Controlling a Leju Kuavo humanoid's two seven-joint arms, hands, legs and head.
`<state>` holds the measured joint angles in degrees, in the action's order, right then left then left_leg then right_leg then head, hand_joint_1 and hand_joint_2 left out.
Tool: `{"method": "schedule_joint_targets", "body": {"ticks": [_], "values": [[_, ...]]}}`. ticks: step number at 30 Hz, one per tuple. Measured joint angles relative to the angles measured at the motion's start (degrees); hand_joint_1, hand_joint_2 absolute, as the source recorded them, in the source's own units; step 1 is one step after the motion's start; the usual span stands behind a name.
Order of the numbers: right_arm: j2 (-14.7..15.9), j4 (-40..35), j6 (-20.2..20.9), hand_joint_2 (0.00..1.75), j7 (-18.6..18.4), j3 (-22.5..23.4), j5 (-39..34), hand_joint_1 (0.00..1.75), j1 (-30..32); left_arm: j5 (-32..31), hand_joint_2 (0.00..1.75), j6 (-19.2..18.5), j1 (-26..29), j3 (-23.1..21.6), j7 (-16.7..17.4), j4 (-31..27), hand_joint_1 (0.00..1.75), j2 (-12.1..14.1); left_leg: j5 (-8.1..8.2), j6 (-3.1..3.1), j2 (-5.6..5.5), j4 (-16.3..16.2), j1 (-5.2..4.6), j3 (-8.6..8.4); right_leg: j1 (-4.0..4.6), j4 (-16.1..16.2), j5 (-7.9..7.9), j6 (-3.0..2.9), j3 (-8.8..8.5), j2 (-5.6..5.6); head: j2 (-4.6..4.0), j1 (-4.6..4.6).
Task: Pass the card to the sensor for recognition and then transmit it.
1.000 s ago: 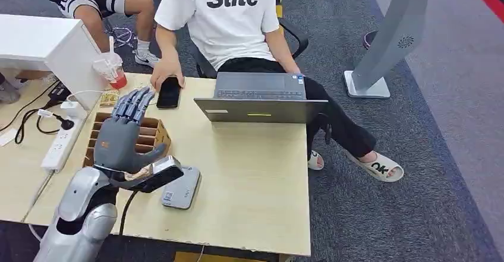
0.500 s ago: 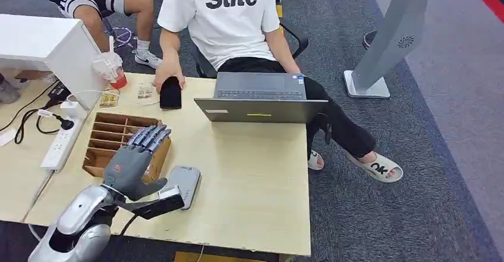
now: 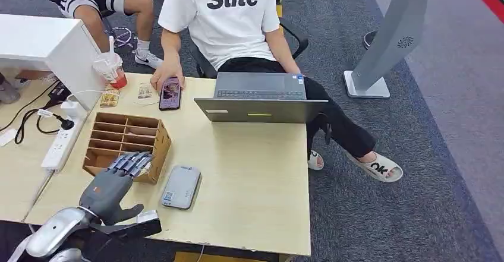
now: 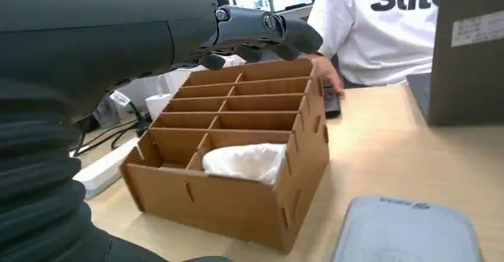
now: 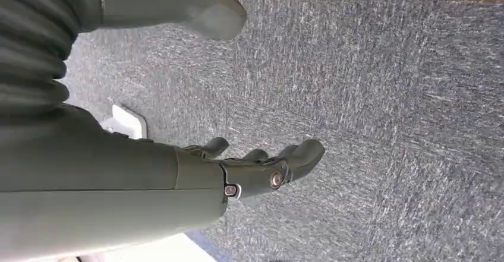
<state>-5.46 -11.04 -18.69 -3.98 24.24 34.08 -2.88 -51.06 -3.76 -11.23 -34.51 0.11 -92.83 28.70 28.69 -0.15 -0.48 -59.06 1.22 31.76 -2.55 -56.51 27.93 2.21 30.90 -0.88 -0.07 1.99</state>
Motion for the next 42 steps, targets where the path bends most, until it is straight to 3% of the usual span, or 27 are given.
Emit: {"method": "schedule_joint_targets", "body": {"ticks": [3,6,11,23,42], "values": [[-0.11,0.02,-0.02,1.75,0.00,0.44,0.13,0.00,0.00,-1.91,1.75,0.57,1.00,0.00,1.20,-0.81,0.00,1.20,0.00,0.00,-0.01,0.00,0.00,0.00,0.00,0.00,0.00,0.00,0.00,0.01,0.00,0.00],[-0.22,0.02,-0.04,1.75,-0.13,0.68,0.44,0.00,0.01,-7.79,1.75,3.15,1.68,0.00,3.61,-1.24,0.00,1.59,0.00,0.00,-0.01,0.00,0.00,0.00,0.00,0.00,0.00,0.00,0.01,0.02,0.00,0.00],[-0.55,0.00,-0.07,1.75,-0.68,1.00,1.13,0.00,-0.02,-18.25,1.75,7.43,1.86,0.00,7.17,-1.24,0.00,-0.11,0.00,0.00,-0.02,0.00,0.00,0.00,0.00,0.00,-0.01,0.01,-0.01,0.02,0.00,0.00],[-0.87,0.00,0.00,1.75,-0.90,1.16,1.84,0.00,-0.03,-19.72,1.75,8.13,1.19,1.16,7.56,1.66,0.00,-3.67,0.00,0.00,-0.01,0.00,0.00,0.00,0.00,0.00,-0.01,0.01,0.00,0.00,0.00,0.00],[-0.96,0.00,0.11,1.75,-1.01,2.18,3.01,0.00,-0.02,-19.21,1.75,5.57,2.11,4.98,7.02,4.11,0.00,-3.32,0.00,0.00,-0.03,0.00,0.00,0.00,0.00,0.00,-0.01,0.01,0.00,0.01,0.00,0.00]]}}
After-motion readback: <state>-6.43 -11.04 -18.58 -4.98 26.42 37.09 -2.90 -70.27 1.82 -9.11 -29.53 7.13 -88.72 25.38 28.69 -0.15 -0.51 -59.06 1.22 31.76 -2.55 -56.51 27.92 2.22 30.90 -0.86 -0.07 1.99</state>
